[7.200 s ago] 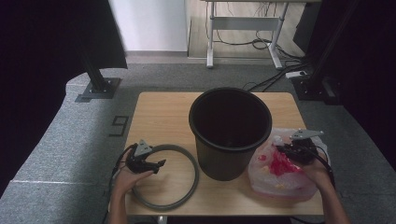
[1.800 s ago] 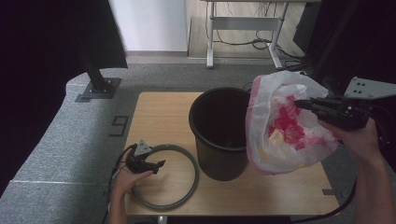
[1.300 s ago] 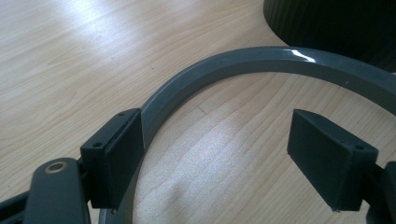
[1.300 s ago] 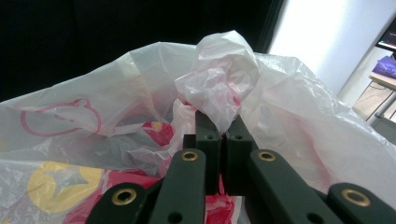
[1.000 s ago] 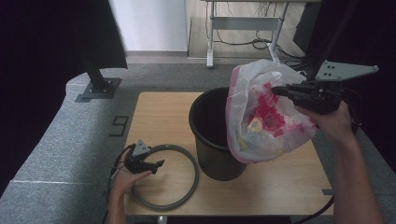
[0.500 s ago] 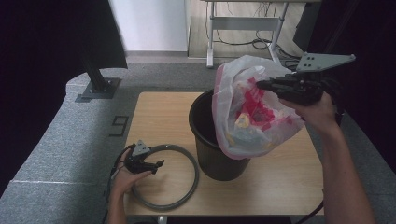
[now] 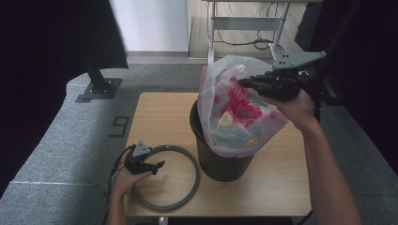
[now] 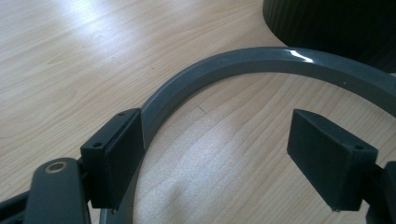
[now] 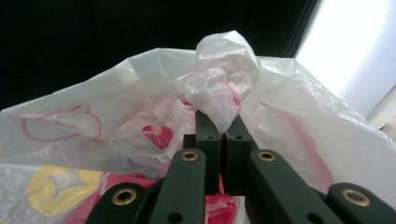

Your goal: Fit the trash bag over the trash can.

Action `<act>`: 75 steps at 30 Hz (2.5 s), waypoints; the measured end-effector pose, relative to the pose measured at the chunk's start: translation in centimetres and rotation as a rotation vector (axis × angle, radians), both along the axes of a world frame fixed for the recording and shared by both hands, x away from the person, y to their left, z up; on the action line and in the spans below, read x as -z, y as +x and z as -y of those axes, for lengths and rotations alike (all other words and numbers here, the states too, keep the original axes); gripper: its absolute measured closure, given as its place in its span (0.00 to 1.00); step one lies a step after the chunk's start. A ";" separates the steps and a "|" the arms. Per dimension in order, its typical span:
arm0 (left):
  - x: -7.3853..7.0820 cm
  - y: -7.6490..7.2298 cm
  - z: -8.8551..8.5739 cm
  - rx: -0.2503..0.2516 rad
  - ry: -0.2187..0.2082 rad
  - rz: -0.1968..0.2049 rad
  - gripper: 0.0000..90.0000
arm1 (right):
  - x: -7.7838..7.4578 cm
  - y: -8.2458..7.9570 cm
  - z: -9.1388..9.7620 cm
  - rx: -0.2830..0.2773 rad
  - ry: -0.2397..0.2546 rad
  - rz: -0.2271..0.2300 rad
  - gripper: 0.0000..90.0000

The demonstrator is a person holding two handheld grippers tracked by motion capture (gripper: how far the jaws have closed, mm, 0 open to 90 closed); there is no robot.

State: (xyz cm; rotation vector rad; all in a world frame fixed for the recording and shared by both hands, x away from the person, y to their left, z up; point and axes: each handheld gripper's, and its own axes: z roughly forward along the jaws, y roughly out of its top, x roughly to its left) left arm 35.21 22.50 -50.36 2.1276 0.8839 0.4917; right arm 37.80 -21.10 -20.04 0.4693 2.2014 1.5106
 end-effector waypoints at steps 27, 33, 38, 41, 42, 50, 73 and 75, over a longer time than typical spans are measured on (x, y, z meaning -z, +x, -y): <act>0.2 0.1 0.2 0.011 0.003 -0.012 0.21 | 1.2 2.7 -3.6 -0.030 -0.057 -0.043 0.97; 0.3 0.1 0.2 0.012 0.007 -0.014 0.21 | 2.6 3.6 -5.1 -0.023 -0.109 -0.064 0.97; 0.2 0.1 0.1 0.011 0.005 -0.011 0.21 | 3.3 4.6 -5.5 0.009 -0.131 -0.092 0.96; 0.2 0.1 0.1 0.009 0.002 -0.011 0.21 | 3.7 5.1 -5.7 0.025 -0.149 -0.110 0.96; 0.2 0.1 0.1 0.009 0.002 -0.011 0.21 | 3.8 5.1 -5.7 0.030 -0.157 -0.110 0.96; 0.3 0.1 0.0 0.009 0.002 -0.016 0.21 | 4.4 5.2 -5.8 0.024 -0.191 -0.125 0.96; 0.3 0.1 0.1 0.012 0.005 -0.019 0.21 | 2.5 3.4 -1.8 -0.099 -0.029 -0.060 0.38; 0.3 0.1 0.1 0.013 0.006 -0.020 0.21 | 2.3 3.4 -1.0 -0.114 0.015 -0.056 0.38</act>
